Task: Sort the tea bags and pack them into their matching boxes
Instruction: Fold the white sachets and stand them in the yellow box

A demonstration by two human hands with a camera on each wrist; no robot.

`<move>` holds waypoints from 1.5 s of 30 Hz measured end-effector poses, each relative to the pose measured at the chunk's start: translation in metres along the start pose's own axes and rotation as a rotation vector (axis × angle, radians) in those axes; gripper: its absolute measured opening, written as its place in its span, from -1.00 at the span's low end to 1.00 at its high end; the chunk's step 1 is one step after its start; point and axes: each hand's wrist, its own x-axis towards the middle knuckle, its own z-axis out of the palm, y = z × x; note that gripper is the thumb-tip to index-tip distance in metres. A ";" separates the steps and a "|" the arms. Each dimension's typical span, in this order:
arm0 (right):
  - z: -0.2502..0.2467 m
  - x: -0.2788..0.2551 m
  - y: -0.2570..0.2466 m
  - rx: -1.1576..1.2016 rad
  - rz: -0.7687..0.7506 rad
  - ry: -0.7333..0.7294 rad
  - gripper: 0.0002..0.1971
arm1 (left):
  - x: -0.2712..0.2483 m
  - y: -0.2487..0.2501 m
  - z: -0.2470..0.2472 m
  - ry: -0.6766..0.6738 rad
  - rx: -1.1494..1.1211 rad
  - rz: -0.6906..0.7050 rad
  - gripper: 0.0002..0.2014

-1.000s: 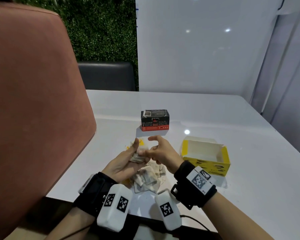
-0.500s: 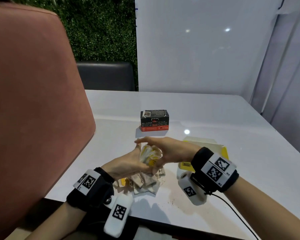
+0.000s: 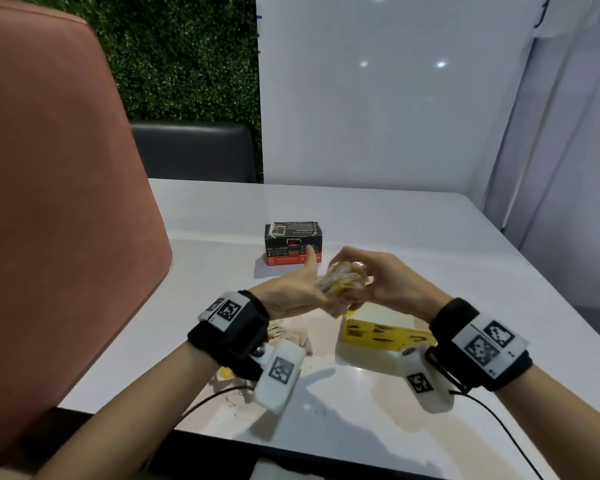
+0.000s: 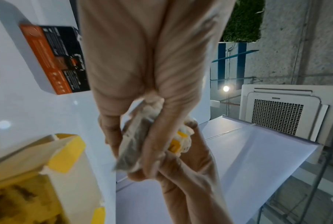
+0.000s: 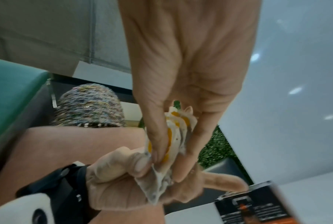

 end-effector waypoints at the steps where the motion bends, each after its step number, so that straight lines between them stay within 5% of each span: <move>1: -0.009 -0.001 0.006 -0.023 0.013 0.032 -0.64 | 0.009 0.002 0.004 0.010 0.030 0.005 0.18; 4: -0.035 -0.001 0.034 -0.323 0.044 0.074 -0.63 | 0.028 -0.001 0.013 0.085 0.201 -0.046 0.24; 8: -0.035 0.001 0.070 -0.665 0.125 -0.135 -0.72 | 0.050 -0.022 0.014 0.116 0.533 -0.184 0.33; 18: 0.009 0.012 0.072 -0.590 0.032 -0.481 -0.55 | 0.065 -0.040 0.028 0.102 0.806 -0.136 0.30; 26: -0.007 0.006 0.082 -0.431 0.332 -0.324 -0.37 | 0.067 -0.044 0.022 0.094 0.804 -0.132 0.38; 32: 0.010 0.003 0.082 -0.413 0.278 -0.354 -0.56 | 0.068 -0.045 0.023 0.098 0.828 -0.110 0.42; 42: 0.016 0.006 0.077 -0.570 0.172 -0.226 -0.46 | 0.066 -0.048 0.028 0.120 0.804 -0.103 0.39; 45: 0.010 0.007 0.076 -0.455 0.212 -0.290 -0.50 | 0.066 -0.049 0.027 0.125 0.813 -0.116 0.39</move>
